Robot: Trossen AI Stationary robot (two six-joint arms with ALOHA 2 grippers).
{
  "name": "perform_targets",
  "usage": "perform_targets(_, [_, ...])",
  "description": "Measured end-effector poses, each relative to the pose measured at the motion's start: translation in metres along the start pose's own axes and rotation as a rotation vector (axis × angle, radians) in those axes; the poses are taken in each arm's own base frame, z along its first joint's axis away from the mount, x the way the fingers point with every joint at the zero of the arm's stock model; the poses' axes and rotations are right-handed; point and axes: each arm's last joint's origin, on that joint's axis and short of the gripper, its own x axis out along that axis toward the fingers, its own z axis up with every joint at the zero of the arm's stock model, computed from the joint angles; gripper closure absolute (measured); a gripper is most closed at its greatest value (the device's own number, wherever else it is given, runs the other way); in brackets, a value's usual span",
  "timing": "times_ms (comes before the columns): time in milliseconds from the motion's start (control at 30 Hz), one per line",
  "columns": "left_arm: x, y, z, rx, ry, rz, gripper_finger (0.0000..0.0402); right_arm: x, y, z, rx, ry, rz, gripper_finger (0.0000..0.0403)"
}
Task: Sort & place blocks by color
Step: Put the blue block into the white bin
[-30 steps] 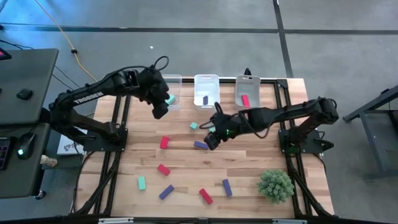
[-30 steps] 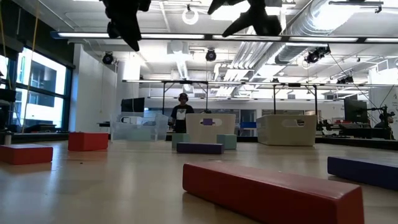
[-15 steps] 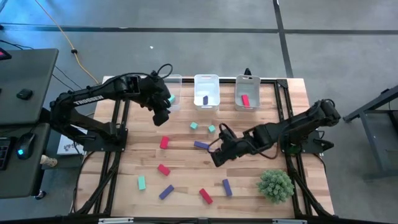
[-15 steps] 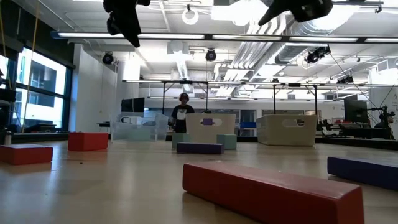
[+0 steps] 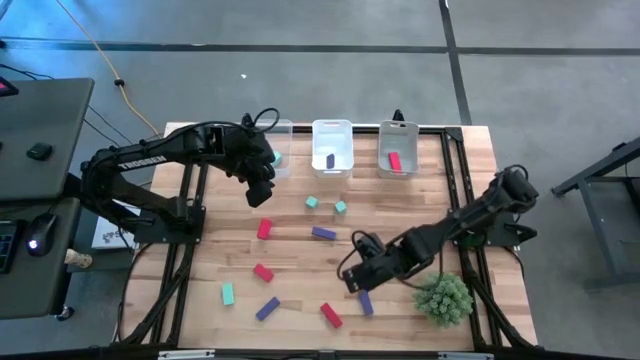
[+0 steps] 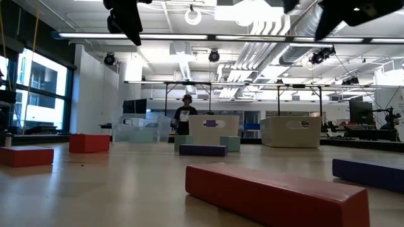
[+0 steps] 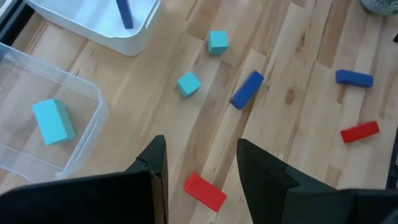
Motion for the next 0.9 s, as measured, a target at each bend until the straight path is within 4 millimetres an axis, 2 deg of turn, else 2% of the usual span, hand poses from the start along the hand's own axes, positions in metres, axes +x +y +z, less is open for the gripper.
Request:
perform_targets(433, [0.000, 0.000, 0.000, -0.003, 0.001, 0.000, 0.0291, 0.049, -0.004, -0.028, 0.089, 0.117, -0.136, 0.0201])
perform_targets(900, [0.000, 0.000, 0.000, -0.002, 0.001, 0.000, 0.0291, 0.088, -0.011, -0.036, 0.121, 0.132, -0.235, 0.0201])
